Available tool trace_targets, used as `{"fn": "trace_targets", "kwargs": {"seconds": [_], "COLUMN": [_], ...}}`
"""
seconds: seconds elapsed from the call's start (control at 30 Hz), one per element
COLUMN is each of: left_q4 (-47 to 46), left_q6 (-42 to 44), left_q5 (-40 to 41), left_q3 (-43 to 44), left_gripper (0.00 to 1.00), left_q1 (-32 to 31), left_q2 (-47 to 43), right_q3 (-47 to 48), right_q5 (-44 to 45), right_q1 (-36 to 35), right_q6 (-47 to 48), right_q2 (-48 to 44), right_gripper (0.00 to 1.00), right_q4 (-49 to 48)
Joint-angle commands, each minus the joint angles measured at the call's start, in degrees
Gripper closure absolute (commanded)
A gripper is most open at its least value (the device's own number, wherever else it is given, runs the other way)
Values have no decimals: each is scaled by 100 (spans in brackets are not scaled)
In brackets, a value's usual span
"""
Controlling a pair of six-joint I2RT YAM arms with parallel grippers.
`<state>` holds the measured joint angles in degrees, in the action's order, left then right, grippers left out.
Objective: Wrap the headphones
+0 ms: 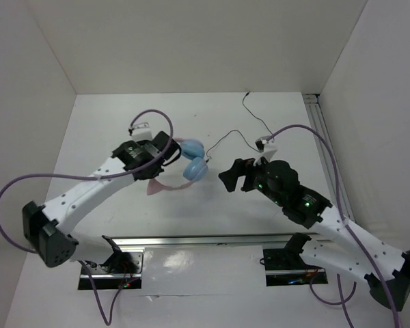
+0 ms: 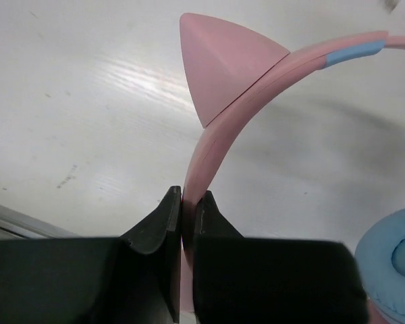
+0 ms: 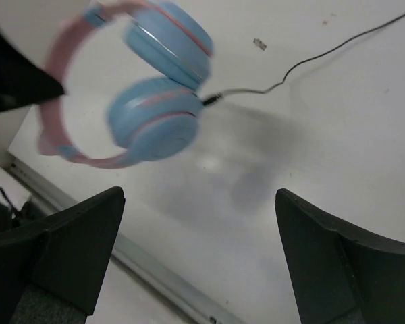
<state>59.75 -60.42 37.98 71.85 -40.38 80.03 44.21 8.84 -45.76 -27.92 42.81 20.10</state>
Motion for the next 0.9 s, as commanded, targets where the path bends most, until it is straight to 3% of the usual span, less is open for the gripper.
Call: {"fn": "trace_targets", "kwargs": {"seconds": [0.0,0.07,0.17,0.37,0.57,0.87], "left_q4": [1284,1844,1848,1848,1620,1514], "left_q6": [-216,-215,346,1093,1858,2254], "left_q5": [1018,1343,1423,1362,827,307], "left_q3": [1003,1329,1743,2385,2764,2835], "left_gripper": [100,100,100,100,100,100], "left_q1": [4,4,205,592,707,830], "left_q2": [-619,-620,-786,-1103,-1454,-1728], "right_q3": [-394,-641,-641,-439,-133,597], "right_q5": [326,434,66,-733,-2148,-2536], "right_q1": [5,5,67,199,621,787], "right_q6": [488,978,1988,3072,2951,2784], "right_q2": [552,974,1589,2731,3899,5202], "right_gripper": [0,0,0,0,0,0], "right_q4": [-2270,-3304,-4160,-4995,-5437,-5947]}}
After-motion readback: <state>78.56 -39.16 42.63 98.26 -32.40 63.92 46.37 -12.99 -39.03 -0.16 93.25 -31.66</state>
